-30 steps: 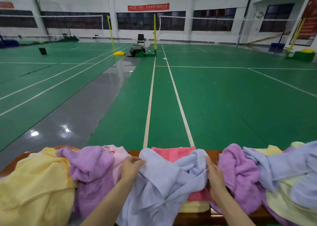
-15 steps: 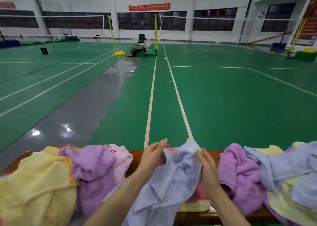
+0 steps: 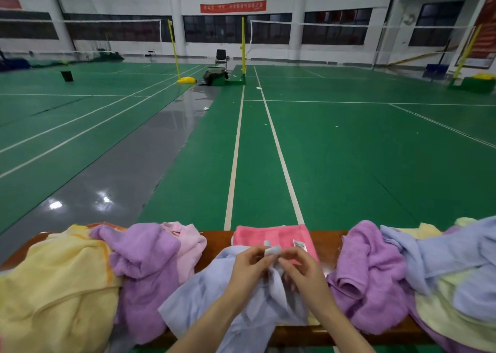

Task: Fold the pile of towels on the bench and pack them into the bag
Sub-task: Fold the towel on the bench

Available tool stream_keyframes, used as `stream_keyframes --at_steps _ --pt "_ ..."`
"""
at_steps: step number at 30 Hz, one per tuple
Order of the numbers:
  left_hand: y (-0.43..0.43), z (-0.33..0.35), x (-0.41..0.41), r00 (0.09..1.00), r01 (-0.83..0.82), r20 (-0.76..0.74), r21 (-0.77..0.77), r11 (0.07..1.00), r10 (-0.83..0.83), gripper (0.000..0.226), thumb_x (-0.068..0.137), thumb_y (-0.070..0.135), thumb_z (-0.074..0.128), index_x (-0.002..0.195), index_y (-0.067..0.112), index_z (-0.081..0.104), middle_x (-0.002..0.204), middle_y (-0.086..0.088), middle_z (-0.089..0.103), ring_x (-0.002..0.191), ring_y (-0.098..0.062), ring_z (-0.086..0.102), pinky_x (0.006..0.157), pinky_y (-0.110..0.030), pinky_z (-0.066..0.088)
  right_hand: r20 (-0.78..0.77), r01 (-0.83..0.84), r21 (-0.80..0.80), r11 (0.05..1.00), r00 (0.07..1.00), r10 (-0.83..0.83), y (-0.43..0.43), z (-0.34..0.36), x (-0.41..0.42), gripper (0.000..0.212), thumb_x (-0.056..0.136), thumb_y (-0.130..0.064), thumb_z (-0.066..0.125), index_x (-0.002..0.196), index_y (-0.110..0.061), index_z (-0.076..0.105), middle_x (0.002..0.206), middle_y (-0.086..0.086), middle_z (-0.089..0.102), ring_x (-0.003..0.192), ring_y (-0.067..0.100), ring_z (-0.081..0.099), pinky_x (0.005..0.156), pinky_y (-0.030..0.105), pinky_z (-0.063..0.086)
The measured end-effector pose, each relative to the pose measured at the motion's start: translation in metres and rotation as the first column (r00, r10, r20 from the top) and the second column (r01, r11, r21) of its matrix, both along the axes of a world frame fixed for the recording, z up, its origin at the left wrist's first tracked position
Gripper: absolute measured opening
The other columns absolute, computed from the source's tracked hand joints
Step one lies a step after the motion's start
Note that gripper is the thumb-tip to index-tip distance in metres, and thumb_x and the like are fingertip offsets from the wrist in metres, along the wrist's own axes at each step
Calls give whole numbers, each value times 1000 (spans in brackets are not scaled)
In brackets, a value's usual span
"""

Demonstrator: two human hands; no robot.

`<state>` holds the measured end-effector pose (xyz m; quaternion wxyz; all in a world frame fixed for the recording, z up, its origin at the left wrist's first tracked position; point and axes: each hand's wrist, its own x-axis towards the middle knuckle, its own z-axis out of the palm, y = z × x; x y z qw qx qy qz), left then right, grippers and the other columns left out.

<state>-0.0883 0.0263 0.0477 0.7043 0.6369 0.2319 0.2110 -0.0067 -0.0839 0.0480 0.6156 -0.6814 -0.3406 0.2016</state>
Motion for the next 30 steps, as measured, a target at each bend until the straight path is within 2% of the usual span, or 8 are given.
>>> stream_keyframes --at_steps 4,7,10,14,19,22,26,30 --pt "2 8 -3 998 12 51 146 989 -20 5 89 3 58 90 8 60 79 -3 64 76 -11 59 68 -15 47 161 -38 -36 999 986 43 1 6 11 54 74 -47 71 123 -36 52 123 -24 52 101 -7 53 84 12 46" --pt "10 23 -4 987 119 89 177 977 -137 25 85 -2 62 103 10 50 84 -8 66 79 -14 63 72 -21 50 96 -204 -47 978 974 208 7 23 16 66 65 -58 72 125 -40 51 125 -24 56 116 -6 50 95 16 44" --pt "25 49 -4 967 219 91 175 960 -237 39 76 11 72 105 13 46 82 -9 67 79 -19 63 76 -31 51 96 -213 -30 977 972 215 19 47 25 50 64 -44 79 110 -33 61 103 -7 68 100 7 63 87 22 50" --pt "42 86 -2 983 127 89 290 948 -159 41 71 14 76 99 18 46 69 -2 65 65 -11 60 64 -20 47 193 -206 -115 972 955 226 39 83 34 17 77 -36 74 83 -21 68 79 -7 66 74 6 59 72 24 48" --pt "55 128 -4 991 51 85 448 893 -99 47 72 -8 72 93 21 42 68 -7 63 59 -9 57 60 -19 44 142 -274 -197 941 942 304 57 122 30 33 90 -35 56 77 -5 62 68 6 50 61 8 45 51 15 38" --pt "61 154 -8 986 15 139 454 891 -87 42 77 -8 68 92 21 42 67 -3 62 60 -9 56 61 -19 44 165 -256 -134 957 947 277 67 153 28 32 90 -30 57 81 0 61 65 8 43 54 5 39 48 14 35" --pt "58 184 -16 973 -29 221 412 911 -69 28 85 4 63 99 21 45 89 -16 65 81 -23 60 74 -34 49 308 -209 -49 977 927 214 81 201 20 31 88 -25 62 69 -1 57 53 2 37 43 4 34 44 15 32" --pt "51 200 -23 982 31 156 440 897 -110 39 76 9 75 100 19 47 96 -7 68 82 -19 66 73 -31 55 243 -115 193 974 968 66 83 243 18 35 89 -32 59 66 -9 46 59 3 34 55 16 32 55 27 30"
